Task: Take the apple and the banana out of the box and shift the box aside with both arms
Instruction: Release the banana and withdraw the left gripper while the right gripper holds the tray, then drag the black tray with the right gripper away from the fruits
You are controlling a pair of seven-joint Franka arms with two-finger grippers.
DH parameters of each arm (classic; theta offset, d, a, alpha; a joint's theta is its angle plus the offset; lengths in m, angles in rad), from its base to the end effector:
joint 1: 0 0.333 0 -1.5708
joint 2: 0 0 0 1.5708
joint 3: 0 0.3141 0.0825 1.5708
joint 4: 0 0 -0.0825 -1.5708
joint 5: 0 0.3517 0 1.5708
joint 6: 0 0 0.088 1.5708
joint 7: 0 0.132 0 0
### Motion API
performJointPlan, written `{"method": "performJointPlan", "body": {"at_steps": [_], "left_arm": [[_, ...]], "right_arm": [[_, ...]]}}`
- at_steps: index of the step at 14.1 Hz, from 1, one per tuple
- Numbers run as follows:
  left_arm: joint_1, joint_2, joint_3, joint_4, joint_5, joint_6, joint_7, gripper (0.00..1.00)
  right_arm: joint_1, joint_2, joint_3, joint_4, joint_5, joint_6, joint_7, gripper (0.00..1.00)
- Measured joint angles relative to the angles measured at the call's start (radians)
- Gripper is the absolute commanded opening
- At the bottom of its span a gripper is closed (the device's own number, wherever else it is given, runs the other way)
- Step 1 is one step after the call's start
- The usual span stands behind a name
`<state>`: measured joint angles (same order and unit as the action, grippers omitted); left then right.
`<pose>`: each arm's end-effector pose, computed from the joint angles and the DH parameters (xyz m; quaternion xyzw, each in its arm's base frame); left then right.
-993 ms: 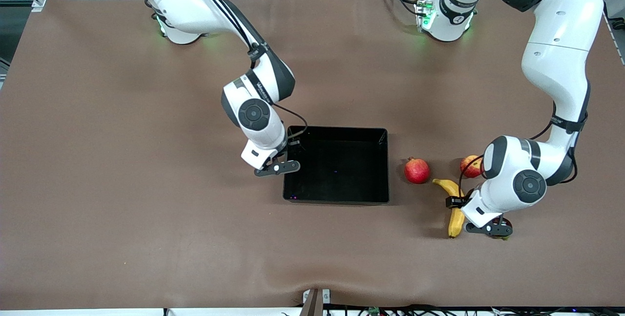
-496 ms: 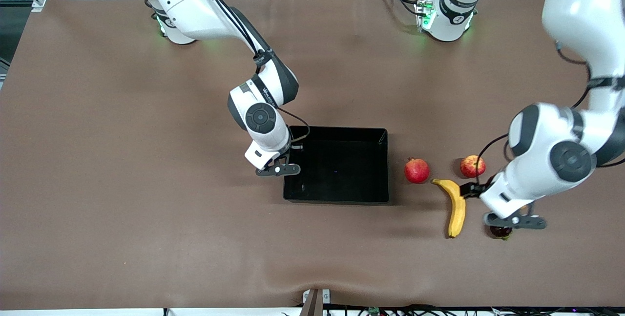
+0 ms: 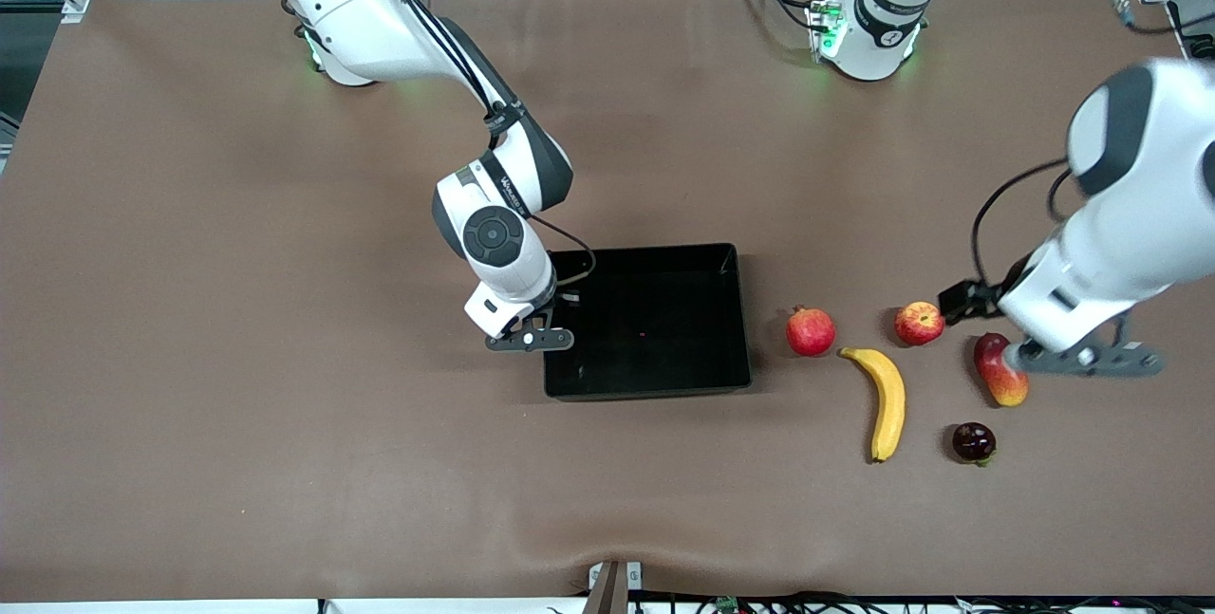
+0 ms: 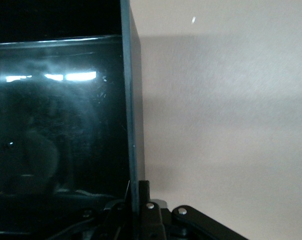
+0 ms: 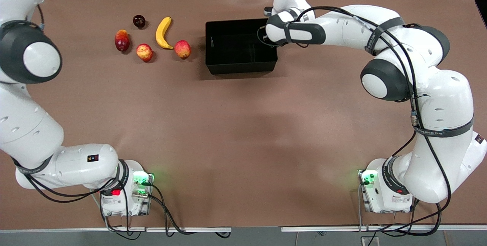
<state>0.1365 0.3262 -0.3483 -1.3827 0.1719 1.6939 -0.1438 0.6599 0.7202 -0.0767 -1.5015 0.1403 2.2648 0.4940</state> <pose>0.6176 -0.0805 0.5139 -0.9989 0.0358 -0.0073 0.0297 0.5701 0.3939 0.2403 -0.9992 -0.0110 -0.0045 0.0375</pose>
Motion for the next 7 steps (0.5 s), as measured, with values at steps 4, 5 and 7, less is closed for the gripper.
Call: {"method": "performJointPlan", "body": {"at_steps": [4,5,7], "left_arm": [[0.059,-0.1,0.001,-0.001,-0.078,-0.12,0.113,1.0],[0.083,-0.119,0.002,-0.001,-0.107,-0.147,0.121,1.0],[0.116,-0.148,0.002,-0.002,-0.141,-0.187,0.124,1.0]], "right_arm": [[-0.072,-0.112,-0.017,0.014,-0.002,-0.05,0.0,0.0],[-0.104,-0.143,-0.018,0.014,-0.002,-0.105,-0.002,0.0],[-0.171,-0.192,-0.02,0.009,-0.002,-0.204,-0.023,0.0]]}}
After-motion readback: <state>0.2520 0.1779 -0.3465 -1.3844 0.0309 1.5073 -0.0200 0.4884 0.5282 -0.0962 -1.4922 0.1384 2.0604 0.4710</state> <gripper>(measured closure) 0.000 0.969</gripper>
